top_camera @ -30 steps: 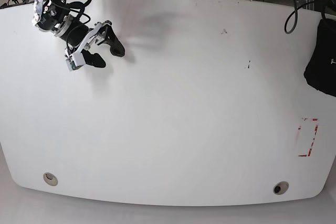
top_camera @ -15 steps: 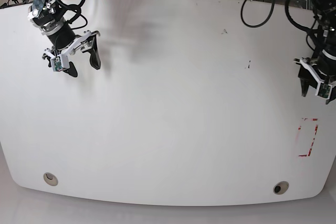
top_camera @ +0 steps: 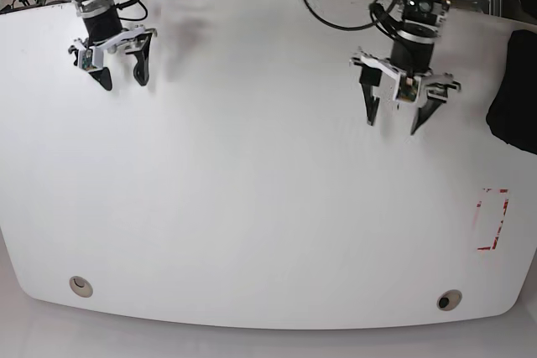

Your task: Fold the T-shirt properly

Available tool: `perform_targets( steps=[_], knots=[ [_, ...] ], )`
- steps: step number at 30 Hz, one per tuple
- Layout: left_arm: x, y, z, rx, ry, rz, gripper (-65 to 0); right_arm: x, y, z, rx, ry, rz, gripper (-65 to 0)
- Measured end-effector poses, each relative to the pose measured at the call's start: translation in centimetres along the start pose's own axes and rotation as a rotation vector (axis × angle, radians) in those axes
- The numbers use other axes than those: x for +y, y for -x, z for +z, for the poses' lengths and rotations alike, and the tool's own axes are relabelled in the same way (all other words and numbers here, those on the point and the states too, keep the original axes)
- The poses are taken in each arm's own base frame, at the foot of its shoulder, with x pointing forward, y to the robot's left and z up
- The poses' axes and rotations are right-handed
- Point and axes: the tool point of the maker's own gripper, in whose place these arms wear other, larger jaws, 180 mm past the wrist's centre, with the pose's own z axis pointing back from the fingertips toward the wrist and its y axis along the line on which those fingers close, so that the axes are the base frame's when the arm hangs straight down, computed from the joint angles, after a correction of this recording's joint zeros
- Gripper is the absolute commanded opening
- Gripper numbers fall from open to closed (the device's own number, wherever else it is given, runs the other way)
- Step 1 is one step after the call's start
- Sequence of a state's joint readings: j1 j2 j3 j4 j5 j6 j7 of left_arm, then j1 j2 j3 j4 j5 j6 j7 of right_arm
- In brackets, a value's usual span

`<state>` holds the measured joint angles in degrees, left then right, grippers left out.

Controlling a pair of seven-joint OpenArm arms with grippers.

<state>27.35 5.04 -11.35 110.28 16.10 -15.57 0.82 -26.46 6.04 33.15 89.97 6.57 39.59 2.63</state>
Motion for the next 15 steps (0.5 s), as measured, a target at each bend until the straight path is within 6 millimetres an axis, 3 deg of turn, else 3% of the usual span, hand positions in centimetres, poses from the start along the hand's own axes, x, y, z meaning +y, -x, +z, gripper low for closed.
perform_targets(
  steps=[2,6,11,15],
  knots=[
    [-1.4,1.0,1.4,0.023,0.022,0.022,-25.3,0.1,1.8,1.4,0.044,0.004,-0.015,-21.2],
    [-3.2,3.4,5.0,0.082,0.057,0.037,-25.3,0.5,3.3,4.4,0.048,0.010,-0.115,-21.2],
    [-7.8,6.9,11.9,0.223,0.174,0.102,-25.3,1.2,6.7,8.9,0.147,0.031,-0.198,-21.2],
    [-11.1,7.4,17.6,0.287,0.261,0.177,-25.3,2.3,8.7,12.1,0.197,0.061,-0.254,-21.2]
  ],
)
